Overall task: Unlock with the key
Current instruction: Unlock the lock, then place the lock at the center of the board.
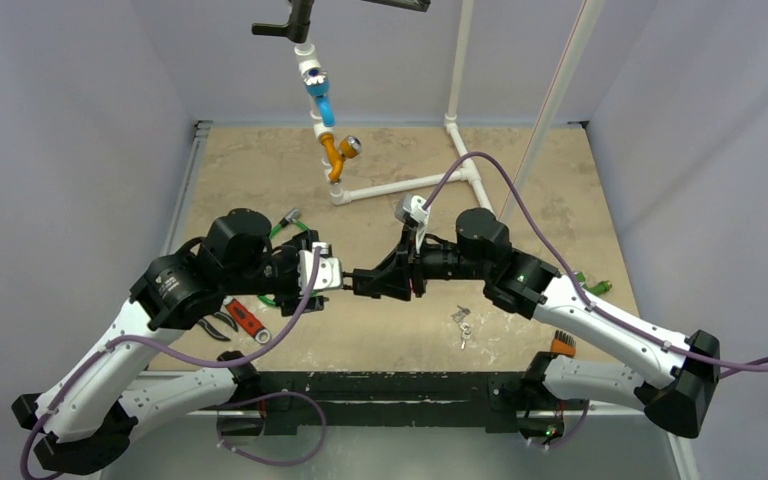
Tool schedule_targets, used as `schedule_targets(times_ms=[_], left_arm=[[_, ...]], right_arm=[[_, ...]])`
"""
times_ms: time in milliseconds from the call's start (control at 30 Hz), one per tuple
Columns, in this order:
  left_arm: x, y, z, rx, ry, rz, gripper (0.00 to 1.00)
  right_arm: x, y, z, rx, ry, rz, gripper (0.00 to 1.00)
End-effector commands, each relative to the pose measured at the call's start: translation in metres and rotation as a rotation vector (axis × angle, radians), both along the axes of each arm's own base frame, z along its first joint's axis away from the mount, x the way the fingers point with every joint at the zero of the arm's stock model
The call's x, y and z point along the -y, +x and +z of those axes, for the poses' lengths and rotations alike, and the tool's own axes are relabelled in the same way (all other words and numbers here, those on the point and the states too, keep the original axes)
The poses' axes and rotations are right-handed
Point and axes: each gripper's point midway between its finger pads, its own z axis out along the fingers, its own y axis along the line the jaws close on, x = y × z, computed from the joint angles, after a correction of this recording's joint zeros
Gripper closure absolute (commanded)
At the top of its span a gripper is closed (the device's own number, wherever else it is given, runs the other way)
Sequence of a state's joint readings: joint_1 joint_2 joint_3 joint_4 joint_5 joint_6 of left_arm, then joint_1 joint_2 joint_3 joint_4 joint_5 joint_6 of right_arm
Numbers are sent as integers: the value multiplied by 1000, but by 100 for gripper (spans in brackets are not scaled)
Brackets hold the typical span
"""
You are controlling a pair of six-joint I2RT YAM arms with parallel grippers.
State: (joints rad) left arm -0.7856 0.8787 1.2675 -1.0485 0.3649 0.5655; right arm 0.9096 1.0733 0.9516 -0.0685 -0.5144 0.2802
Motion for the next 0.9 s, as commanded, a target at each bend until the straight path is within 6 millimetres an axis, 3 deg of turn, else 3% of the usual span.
schedule_targets(times_ms=[0,167,333,633,867], left_arm=[[3,41,26,236,-39,72,34],[10,39,16,226,-32,25,38],[14,24,-12,178,65,-118,49],[6,46,-28,420,169,-194,63],[12,64,-30,595,196,-162,80]], right_arm=[[-3,-3,43,69,118,20,100],[-3,-4,46,69,130,23,100],[-4,-4,46,57,141,23,100],[-5,1,29,-19,145,29,100],[-10,27,-2,-165,115,-27,100]])
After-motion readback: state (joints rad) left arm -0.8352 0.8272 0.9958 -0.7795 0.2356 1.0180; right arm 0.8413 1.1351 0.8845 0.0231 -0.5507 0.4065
